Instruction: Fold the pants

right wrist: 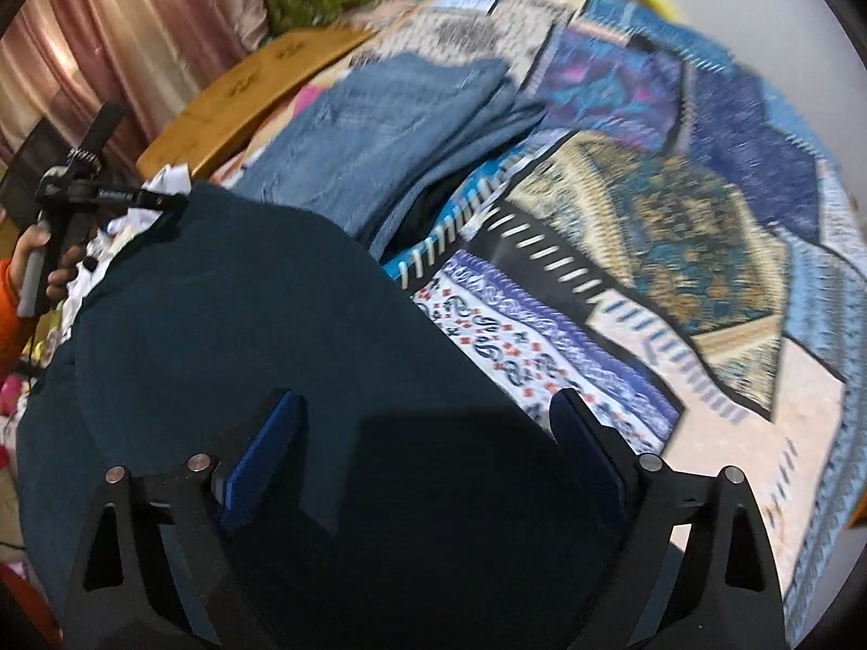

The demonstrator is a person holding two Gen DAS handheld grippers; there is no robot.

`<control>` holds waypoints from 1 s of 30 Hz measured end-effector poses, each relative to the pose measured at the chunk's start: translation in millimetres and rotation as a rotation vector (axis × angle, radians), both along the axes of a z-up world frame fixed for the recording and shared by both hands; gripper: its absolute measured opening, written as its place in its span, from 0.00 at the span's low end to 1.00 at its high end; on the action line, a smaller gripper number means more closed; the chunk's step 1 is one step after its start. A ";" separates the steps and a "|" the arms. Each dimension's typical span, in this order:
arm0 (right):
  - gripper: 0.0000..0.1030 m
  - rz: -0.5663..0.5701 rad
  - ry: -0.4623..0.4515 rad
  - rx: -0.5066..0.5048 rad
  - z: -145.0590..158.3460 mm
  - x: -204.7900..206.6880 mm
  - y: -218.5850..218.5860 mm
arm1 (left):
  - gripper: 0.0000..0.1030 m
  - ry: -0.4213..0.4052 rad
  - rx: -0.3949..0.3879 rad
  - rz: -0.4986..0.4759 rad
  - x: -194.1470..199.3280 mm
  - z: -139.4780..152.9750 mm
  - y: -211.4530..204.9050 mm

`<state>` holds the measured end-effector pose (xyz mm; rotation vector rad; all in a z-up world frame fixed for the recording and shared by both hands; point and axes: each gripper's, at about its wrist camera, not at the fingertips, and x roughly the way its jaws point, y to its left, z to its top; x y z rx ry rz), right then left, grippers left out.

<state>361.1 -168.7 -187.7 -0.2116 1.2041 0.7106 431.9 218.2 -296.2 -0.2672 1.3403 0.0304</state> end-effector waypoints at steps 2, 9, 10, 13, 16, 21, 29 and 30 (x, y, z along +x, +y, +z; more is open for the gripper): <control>0.89 0.011 0.028 0.004 -8.2 7.3 5.9 | 0.63 -0.021 -0.002 -0.008 1.9 -2.1 0.0; 0.46 0.022 0.085 0.106 -18.8 10.3 7.9 | 0.01 -0.073 0.053 -0.013 -5.9 6.5 -2.9; 0.38 0.018 0.089 0.114 -16.4 7.7 6.4 | 0.01 -0.082 0.070 -0.021 -6.5 8.8 -6.3; 0.10 0.009 0.034 0.074 -8.5 -4.4 5.0 | 0.01 -0.140 0.143 -0.029 -16.2 28.1 -13.8; 0.07 -0.001 -0.040 0.059 5.9 -7.9 -0.6 | 0.01 -0.223 0.167 -0.020 -25.5 60.7 -12.6; 0.06 -0.062 -0.145 0.110 50.0 -2.4 -8.3 | 0.00 -0.404 0.275 -0.056 -34.3 133.0 -22.9; 0.06 -0.057 -0.261 0.059 79.0 -22.7 -1.8 | 0.19 -0.369 0.270 -0.105 -31.0 149.1 -19.1; 0.06 -0.058 -0.259 0.058 75.9 -24.8 -3.3 | 0.31 -0.346 0.263 -0.107 -29.3 140.1 -20.2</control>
